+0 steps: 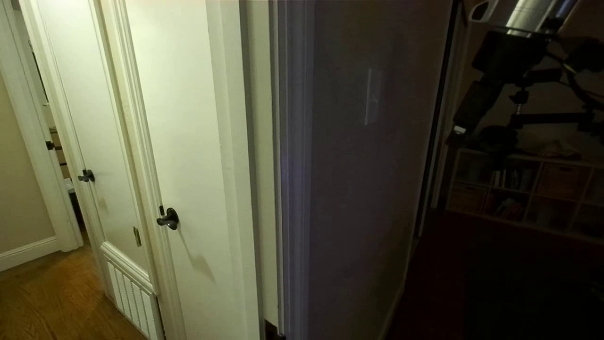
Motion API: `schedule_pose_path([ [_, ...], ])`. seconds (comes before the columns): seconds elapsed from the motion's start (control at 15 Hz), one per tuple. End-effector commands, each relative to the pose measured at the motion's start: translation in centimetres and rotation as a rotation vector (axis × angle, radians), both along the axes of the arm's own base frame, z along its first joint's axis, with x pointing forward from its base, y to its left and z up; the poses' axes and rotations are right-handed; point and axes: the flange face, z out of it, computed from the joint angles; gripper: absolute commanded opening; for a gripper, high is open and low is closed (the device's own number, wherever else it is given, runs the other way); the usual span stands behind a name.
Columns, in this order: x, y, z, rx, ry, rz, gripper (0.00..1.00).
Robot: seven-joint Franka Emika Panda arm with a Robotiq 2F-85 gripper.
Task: Switch on the light
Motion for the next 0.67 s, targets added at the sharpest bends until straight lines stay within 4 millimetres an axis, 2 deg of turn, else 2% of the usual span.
schedule_pose_path([
  [0.0,0.8,-0.5,-0.6,0.008,-0.02,0.01,1.0],
  [0.33,3.1,-2.4,-1.2,0.008,-0.09,0.015,1.0],
  [0.6,5.3,-4.7,-0.9,-0.007,-0.164,0.012,1.0],
])
